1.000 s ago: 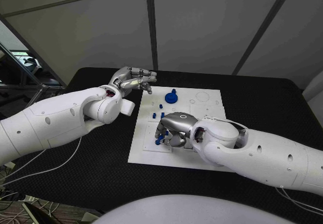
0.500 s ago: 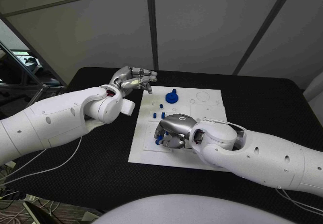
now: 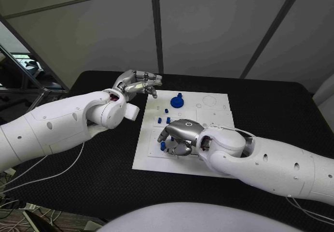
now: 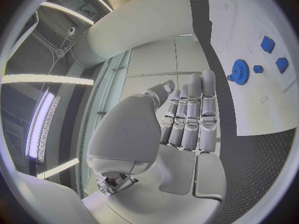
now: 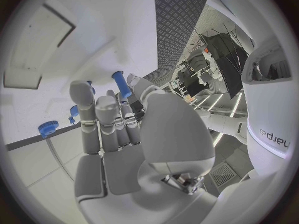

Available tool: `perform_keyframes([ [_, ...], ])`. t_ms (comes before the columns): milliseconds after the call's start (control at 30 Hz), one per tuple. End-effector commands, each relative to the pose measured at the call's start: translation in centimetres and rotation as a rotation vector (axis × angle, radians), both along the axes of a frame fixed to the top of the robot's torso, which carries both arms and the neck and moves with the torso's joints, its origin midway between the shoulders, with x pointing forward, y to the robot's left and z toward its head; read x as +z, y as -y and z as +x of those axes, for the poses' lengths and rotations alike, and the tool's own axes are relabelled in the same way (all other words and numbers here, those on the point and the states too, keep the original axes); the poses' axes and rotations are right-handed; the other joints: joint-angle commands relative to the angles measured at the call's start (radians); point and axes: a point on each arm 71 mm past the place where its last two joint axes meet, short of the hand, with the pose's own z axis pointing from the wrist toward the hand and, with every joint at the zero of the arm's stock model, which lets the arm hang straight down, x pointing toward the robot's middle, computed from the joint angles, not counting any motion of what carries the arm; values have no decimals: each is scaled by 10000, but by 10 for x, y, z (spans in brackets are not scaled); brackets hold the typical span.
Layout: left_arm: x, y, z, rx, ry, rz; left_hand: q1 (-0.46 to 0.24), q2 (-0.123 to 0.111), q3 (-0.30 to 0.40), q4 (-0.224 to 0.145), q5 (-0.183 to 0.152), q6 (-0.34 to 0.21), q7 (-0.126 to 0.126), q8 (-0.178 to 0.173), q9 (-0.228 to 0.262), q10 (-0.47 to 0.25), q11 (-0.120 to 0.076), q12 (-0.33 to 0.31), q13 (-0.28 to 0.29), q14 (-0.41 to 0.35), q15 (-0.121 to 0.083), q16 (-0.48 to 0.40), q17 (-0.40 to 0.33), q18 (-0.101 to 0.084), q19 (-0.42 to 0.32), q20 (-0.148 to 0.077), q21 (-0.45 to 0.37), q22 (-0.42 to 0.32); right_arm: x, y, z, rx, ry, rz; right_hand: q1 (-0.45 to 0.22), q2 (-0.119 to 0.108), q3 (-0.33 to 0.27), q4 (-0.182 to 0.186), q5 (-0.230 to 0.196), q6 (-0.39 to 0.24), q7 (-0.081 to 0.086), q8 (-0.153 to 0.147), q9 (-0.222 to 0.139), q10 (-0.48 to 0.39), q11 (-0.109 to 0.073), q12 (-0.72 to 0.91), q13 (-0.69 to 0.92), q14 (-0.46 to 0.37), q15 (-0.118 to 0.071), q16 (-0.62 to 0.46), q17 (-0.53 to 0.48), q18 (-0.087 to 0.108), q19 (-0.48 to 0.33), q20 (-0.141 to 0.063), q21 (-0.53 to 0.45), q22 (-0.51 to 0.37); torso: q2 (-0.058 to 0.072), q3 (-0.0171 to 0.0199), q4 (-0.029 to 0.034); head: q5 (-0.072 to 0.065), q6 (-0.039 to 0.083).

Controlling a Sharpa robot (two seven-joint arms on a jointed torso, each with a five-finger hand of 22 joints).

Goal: Assemble the parts on the task board

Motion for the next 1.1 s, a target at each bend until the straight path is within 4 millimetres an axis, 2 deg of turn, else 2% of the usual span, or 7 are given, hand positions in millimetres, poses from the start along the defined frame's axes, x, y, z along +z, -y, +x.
perform_keyframes([
  [33,1,1,0,-126,5,-56,-32,68,-24,-50,43,-83,-16,30,4,-88,-5,49,-10,-65,26,-39,-12,-190,-52,7,-44,-7,10,0,0,10,634,1085,97,-5,-217,8,-11,-252,-44,-16,-32,-237,28,162,20,-193,9,-132,-263,110,-179,33,-215,-276,0,0,-9,-30,-8],
  [367,1,0,0,-167,-35,-48,-43,60,-31,-49,41,-94,-13,28,3,-100,-1,49,-13,-69,29,-43,-16,-192,-57,9,-45,-7,20,28,-3,-512,989,2502,361,134,-802,17,138,-564,-3,114,14,-422,-26,1041,125,-500,-6,-382,-968,195,-349,28,-577,-737,-14,-17,8,-151,49],
  [500,1,-3,-1,-161,-11,-36,-53,45,-41,-51,39,-106,-12,25,1,-114,2,51,-17,-74,33,-47,-20,-194,-64,12,-47,-8,27,64,5,-1711,10,3127,154,431,-713,335,313,492,246,648,210,1423,-278,1998,394,-11,-208,187,-237,24,260,-123,123,249,-6,-23,-5,-306,101],
  [600,2,-4,-2,-200,46,-56,-65,24,-55,-53,37,-113,-13,26,1,-121,4,55,-19,-79,37,-52,-23,-196,-71,15,-50,-9,30,94,9,-2761,-832,3414,-33,379,-763,520,391,932,67,881,277,2229,-515,2381,568,556,-401,1040,1112,-175,874,-265,892,1342,4,-22,-15,-432,136],
  [733,4,-6,-3,-232,129,-80,-100,-6,-83,-47,35,-122,-20,31,1,-130,5,67,-23,-90,44,-60,-31,-199,-86,22,-57,-12,30,137,10,-4031,-1586,3360,-763,111,-1394,1017,1318,1229,-254,1176,402,3359,-862,3547,1408,913,-719,1557,1997,-357,1433,-578,1562,2275,-25,-7,-44,-572,178],
  [867,5,-7,-4,-198,185,-76,-132,-10,-99,-30,34,-131,-19,31,1,-138,7,72,-25,-91,48,-62,-34,-201,-94,28,-62,-16,30,169,6,-4849,-1988,2783,-1000,103,-2227,1288,1840,1255,-495,1771,778,3576,-1158,6524,4506,1148,-861,2161,3016,-522,1797,-727,2099,3065,-46,-5,-122,-716,166],
  [1100,5,-8,-5,-179,219,-75,-160,-3,-109,-11,35,-144,-17,31,0,-147,9,79,-28,-89,52,-62,-36,-201,-99,32,-68,-20,22,200,3,-6000,-2424,1270,-1406,425,-3271,2184,2518,708,-466,2475,1357,3956,-1061,10417,9416,1338,-857,2978,4495,-657,2103,-773,2703,3996,-100,-3,-220,-861,169],
])
